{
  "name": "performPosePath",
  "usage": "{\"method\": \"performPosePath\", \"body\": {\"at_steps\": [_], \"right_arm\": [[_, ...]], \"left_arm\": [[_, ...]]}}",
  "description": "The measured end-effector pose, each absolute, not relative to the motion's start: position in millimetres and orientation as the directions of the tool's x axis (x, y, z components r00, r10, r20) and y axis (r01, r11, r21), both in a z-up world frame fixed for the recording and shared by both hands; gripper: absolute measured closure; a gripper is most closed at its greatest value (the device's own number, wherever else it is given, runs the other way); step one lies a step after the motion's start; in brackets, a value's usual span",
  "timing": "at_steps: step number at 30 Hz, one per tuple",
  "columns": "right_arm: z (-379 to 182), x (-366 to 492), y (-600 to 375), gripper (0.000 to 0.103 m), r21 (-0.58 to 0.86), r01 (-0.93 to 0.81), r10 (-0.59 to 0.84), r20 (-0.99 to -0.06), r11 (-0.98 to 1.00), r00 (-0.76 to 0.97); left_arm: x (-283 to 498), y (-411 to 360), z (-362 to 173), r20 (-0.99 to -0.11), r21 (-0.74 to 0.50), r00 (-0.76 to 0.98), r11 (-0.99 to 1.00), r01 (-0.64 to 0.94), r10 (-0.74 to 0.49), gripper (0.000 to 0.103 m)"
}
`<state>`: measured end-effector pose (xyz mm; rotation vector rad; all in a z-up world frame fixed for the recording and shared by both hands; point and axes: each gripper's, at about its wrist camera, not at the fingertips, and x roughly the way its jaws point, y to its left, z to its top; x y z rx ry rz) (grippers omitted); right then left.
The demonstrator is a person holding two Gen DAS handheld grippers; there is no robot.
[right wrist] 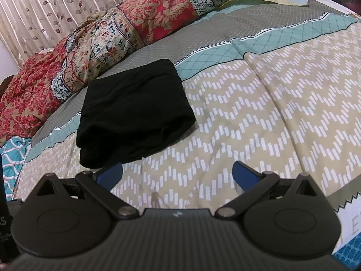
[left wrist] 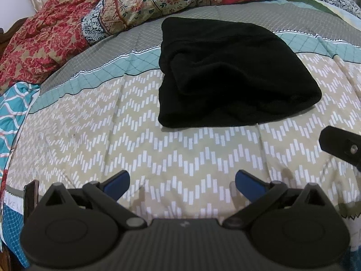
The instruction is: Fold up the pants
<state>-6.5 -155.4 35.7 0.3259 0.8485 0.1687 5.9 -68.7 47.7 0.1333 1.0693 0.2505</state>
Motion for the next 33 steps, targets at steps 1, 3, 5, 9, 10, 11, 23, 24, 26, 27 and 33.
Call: {"method": "performPosePath", "body": {"at_steps": [1,3,5,9,10,11,23,24,26,27,33], "right_arm": [[36.5,-7.5,-155.6,0.000,0.348,-0.018,0.275,-0.706,0.937,0.653],[38.0,-9.1,-155.5,0.000,0.348,-0.019,0.275,-0.704,0.937,0.655],[39.3,-10.5,-155.1,0.000,0.348,-0.020,0.274,-0.702,0.937,0.657],[41.3,-13.3,-154.6,0.000,0.350,-0.018,0.274,-0.699,0.936,0.660],[41.5,-13.8,-154.7,0.000,0.351,-0.018,0.274,-0.698,0.936,0.661],[41.7,-14.4,-155.1,0.000,0.351,-0.017,0.274,-0.698,0.936,0.662],[43.6,-23.3,-156.6,0.000,0.356,-0.017,0.275,-0.692,0.934,0.668],[43.8,-24.4,-156.7,0.000,0.356,-0.016,0.275,-0.691,0.934,0.668],[43.8,-25.4,-157.3,0.000,0.357,-0.015,0.275,-0.691,0.934,0.668],[43.8,-25.8,-157.4,0.000,0.357,-0.015,0.275,-0.691,0.934,0.668],[43.7,-30.0,-158.6,0.000,0.360,-0.010,0.274,-0.691,0.933,0.669]], "left_arm": [[4.7,-68.6,48.5,-0.848,0.229,0.457,0.964,-0.138,0.267,0.000],[2.9,-68.4,50.1,-0.847,0.229,0.459,0.963,-0.140,0.268,0.000],[0.9,-68.1,51.2,-0.846,0.229,0.459,0.963,-0.142,0.269,0.000],[-0.6,-67.5,52.1,-0.847,0.228,0.459,0.963,-0.142,0.269,0.000],[-1.0,-67.4,52.1,-0.847,0.228,0.459,0.963,-0.141,0.268,0.000],[-1.6,-67.6,52.4,-0.848,0.229,0.458,0.963,-0.140,0.268,0.000],[-13.0,-71.7,53.4,-0.851,0.243,0.450,0.962,-0.122,0.272,0.000],[-14.1,-72.2,53.8,-0.850,0.246,0.450,0.962,-0.120,0.273,0.000],[-16.0,-72.9,54.3,-0.850,0.250,0.450,0.961,-0.117,0.275,0.000],[-17.0,-73.3,54.2,-0.850,0.252,0.449,0.961,-0.115,0.276,0.000],[-21.5,-75.4,51.9,-0.853,0.265,0.440,0.959,-0.101,0.282,0.000]]}}
